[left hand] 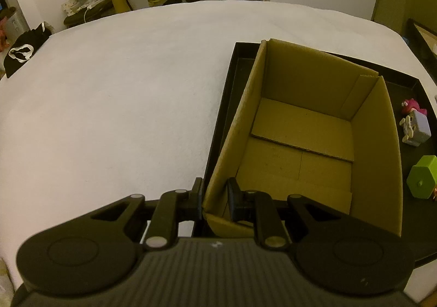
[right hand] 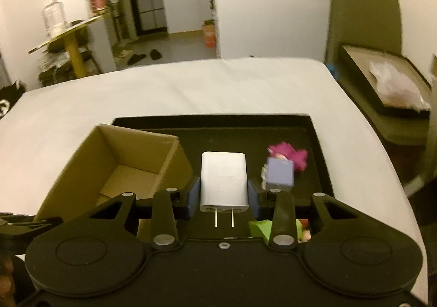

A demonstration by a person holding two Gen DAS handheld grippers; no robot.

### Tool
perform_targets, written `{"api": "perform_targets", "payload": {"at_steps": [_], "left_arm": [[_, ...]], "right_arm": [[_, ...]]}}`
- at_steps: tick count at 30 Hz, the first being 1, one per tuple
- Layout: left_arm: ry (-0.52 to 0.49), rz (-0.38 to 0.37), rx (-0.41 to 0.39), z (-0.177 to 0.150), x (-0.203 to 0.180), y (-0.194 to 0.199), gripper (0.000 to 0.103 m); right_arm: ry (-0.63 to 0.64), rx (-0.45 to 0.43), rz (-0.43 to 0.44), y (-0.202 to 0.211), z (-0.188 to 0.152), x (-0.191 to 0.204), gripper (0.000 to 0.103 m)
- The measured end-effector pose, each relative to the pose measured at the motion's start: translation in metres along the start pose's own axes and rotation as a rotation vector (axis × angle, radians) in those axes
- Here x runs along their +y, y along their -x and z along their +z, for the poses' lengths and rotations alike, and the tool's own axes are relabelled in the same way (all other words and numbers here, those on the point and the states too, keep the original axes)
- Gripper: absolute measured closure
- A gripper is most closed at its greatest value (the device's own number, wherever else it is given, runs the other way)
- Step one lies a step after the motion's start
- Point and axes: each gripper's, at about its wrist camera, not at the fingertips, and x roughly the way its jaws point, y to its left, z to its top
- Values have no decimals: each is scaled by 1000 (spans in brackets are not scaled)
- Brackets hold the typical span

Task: Organize rigid objects
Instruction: 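Carry the white charger with the right gripper into the cardboard box and release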

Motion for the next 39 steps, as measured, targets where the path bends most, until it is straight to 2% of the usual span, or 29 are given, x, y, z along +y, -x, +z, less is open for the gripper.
{"api": "perform_targets", "payload": {"at_steps": [12,20,24,26,29,31,39], "left_arm": [[17,-56,-10,-2,9,-2,86],[4,-185,56,-2,3,-11,86],[3,-198,56,-3,1,-12,86],[8,-205,59,-2,2,-13,86],[17,-206,68,-3,5,-14,86],[20,-198,66,-3,5,-14,86],[7,-177,61,-2,2,-12,86]], "right_arm": [[114,-14,68,-10,8,47,66],[117,20,144,-20,16,78,66],[102,46,181,-29,19,89,66],[79,56,206,-32,20,90,65],[39,91,254,-36,21,86,52],[34,96,235,-34,19,83,47],[-14,116,202,-19,9,50,46]]}}
